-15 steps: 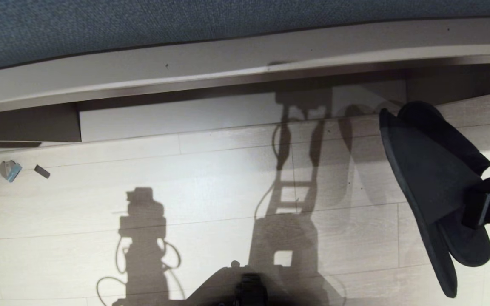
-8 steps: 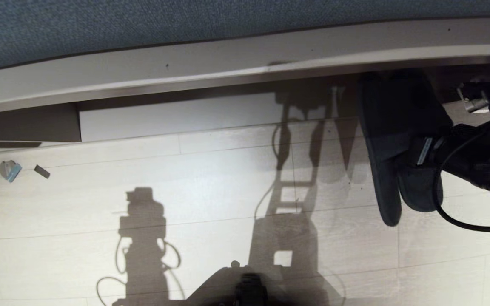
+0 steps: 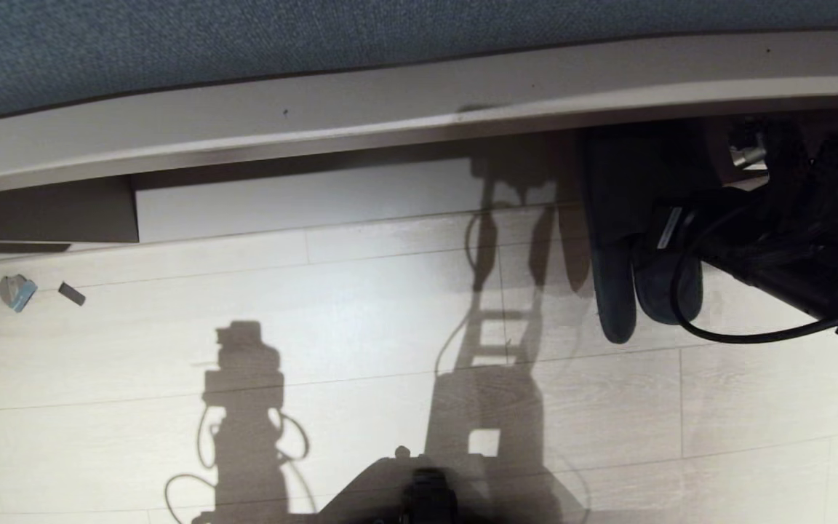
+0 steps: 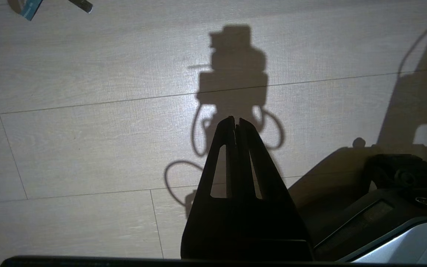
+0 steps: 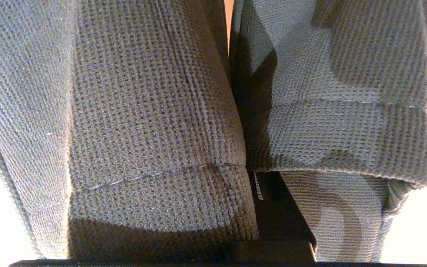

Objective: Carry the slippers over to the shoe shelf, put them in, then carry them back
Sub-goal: Place the slippers into the shoe cabinet

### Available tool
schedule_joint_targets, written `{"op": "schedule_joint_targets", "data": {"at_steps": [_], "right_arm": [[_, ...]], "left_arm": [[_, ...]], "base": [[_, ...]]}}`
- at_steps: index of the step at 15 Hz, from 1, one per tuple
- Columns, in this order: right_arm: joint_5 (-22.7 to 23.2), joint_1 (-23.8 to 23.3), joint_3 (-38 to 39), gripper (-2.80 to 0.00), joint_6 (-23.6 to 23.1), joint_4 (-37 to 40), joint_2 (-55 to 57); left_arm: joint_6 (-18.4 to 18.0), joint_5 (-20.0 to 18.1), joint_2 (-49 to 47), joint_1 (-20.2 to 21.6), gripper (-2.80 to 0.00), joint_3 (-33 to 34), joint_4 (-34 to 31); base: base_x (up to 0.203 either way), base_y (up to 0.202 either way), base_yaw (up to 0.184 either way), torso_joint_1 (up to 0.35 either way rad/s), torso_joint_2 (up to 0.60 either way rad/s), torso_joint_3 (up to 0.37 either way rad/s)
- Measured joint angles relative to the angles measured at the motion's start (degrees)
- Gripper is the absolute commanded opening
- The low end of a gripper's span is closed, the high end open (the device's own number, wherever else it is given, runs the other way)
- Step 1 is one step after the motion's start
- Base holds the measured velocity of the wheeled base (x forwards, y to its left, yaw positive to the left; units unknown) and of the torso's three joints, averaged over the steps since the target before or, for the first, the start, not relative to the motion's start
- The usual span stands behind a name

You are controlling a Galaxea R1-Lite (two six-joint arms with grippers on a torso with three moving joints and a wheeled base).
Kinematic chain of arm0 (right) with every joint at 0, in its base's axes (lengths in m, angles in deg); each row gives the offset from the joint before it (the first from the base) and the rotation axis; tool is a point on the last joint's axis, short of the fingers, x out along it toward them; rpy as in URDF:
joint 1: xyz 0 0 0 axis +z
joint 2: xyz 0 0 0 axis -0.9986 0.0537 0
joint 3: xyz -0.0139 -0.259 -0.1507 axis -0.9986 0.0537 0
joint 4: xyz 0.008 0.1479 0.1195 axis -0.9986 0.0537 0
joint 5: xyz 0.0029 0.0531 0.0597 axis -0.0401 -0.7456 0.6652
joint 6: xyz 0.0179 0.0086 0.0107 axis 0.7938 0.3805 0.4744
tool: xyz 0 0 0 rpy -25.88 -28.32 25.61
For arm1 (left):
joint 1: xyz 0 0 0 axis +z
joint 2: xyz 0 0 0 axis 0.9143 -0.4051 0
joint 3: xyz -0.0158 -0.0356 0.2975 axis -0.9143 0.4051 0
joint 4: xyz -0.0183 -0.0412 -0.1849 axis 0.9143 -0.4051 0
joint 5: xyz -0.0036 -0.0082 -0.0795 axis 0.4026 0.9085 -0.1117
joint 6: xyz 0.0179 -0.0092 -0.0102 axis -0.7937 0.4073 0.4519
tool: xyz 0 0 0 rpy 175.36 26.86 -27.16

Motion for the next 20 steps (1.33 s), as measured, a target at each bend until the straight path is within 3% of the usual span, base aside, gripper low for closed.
{"op": "schedule_joint_targets", "data": {"at_steps": [11,20], "right_arm": [[1.85,-0.04,-19.80,-2.80,-3.33,0.27,11.18],[2.73,-0.23,-29.88,-2.80,-4.25,1.51,16.99]], "left_arm": [[0.02,0.00,0.00,-0.01,-2.80,0.00,0.11],[0.00,0.00,0.00,0.02,-2.80,0.00,0.08]], "base": [[0.000,0.000,0.000,0.000,0.00,0.000],[0.000,0.000,0.000,0.000,0.00,0.000]]}}
